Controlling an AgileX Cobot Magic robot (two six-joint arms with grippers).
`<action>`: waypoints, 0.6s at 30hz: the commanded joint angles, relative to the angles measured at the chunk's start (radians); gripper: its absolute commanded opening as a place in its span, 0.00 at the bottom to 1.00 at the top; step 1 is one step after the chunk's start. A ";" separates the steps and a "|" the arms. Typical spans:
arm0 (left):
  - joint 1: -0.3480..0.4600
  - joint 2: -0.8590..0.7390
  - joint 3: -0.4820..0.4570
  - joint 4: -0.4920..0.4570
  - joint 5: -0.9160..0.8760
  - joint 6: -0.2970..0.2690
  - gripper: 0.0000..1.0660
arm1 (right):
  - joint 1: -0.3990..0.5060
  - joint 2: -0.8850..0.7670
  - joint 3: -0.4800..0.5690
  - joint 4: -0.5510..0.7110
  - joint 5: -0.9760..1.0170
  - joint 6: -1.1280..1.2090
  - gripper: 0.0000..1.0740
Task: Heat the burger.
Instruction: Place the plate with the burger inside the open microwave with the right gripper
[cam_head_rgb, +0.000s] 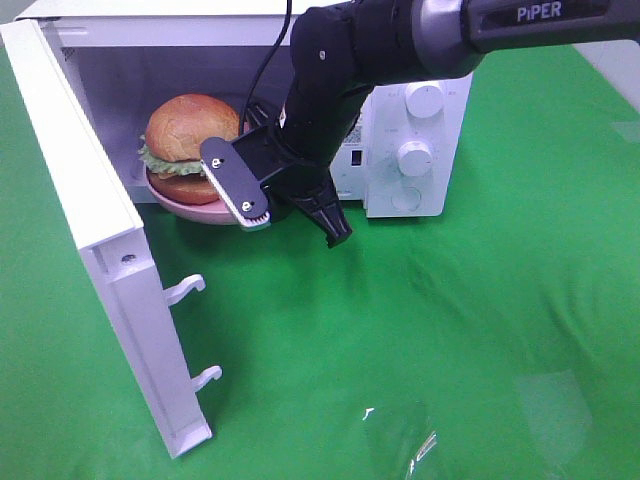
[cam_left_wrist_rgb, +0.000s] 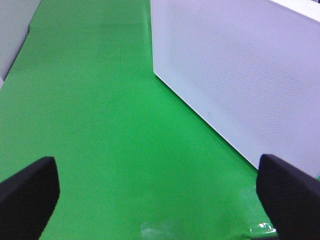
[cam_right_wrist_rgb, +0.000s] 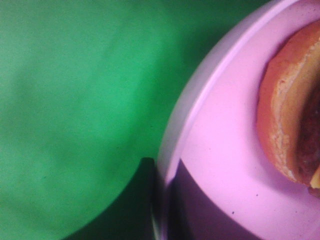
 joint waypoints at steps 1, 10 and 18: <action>-0.006 -0.016 0.000 -0.006 -0.014 -0.001 0.94 | -0.005 -0.001 -0.037 0.000 -0.034 0.032 0.00; -0.006 -0.016 0.000 -0.006 -0.014 -0.001 0.94 | -0.005 0.046 -0.132 -0.029 -0.014 0.092 0.00; -0.006 -0.016 0.000 -0.006 -0.014 -0.002 0.94 | -0.005 0.112 -0.243 -0.064 0.020 0.146 0.00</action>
